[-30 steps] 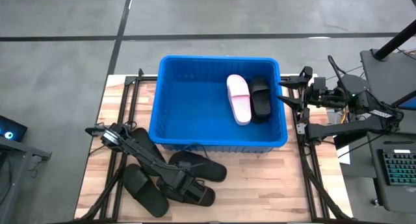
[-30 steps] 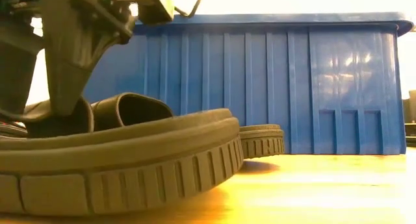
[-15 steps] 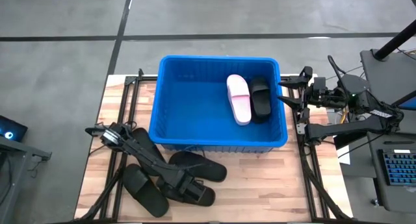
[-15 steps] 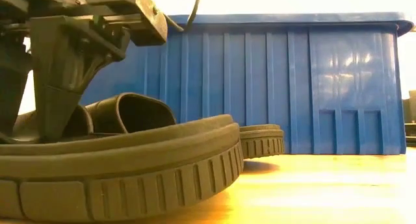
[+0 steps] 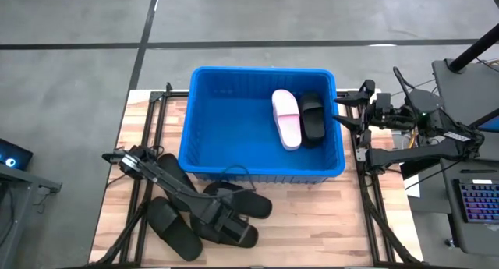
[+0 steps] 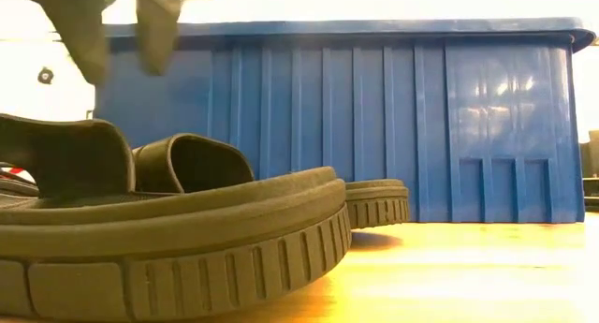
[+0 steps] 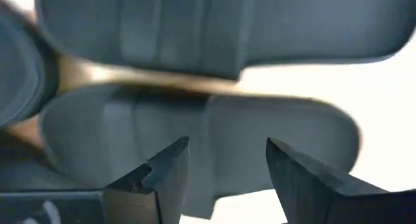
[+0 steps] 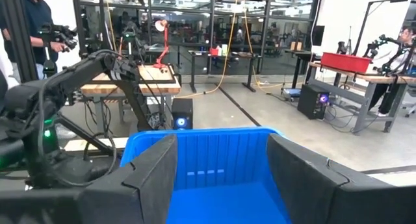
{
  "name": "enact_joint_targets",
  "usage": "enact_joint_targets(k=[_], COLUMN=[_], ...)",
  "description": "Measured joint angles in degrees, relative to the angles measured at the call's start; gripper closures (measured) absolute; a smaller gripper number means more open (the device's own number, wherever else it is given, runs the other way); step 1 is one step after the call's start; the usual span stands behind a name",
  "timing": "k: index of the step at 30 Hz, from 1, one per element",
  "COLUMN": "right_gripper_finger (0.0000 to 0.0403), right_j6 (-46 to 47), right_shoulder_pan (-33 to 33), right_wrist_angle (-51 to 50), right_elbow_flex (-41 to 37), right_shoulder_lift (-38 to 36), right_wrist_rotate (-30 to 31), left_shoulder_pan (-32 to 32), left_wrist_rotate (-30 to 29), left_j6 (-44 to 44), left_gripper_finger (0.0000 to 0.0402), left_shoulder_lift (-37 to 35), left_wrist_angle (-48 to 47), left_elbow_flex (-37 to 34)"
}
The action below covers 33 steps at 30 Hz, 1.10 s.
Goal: Pick and place slides into bin
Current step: Put the black slide into the blue container
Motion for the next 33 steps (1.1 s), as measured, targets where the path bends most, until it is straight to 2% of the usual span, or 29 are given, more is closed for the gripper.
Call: enact_joint_targets(k=[2,14,20,25,33], right_gripper_finger=[0.0177,0.0177,0.0177,0.0177,0.0177], right_j6=[-0.1,-1.0,-1.0,-1.6,-1.6], right_shoulder_pan=[0.0,0.0,0.0,0.0,0.0], right_wrist_angle=[-0.2,-0.3,-0.3,-0.3,-0.3], right_elbow_flex=[0.0,0.0,0.0,0.0,0.0], right_shoulder_lift=[0.0,0.0,0.0,0.0,0.0], right_wrist_rotate=[0.0,0.0,0.0,0.0,0.0], left_shoulder_pan=[0.6,1.2,0.9,0.8,0.1], left_wrist_rotate=[-1.6,-1.4,2.9,6.8,7.5], left_j6=[1.3,1.4,2.0,3.2,3.3], left_gripper_finger=[0.0215,0.0215,0.0215,0.0215,0.0215], left_shoulder_lift=[0.3,0.9,2.7,3.6,3.7], left_wrist_angle=[-0.1,-0.8,1.3,-0.9,-3.0], left_elbow_flex=[1.2,-0.8,-0.8,-0.7,-0.6])
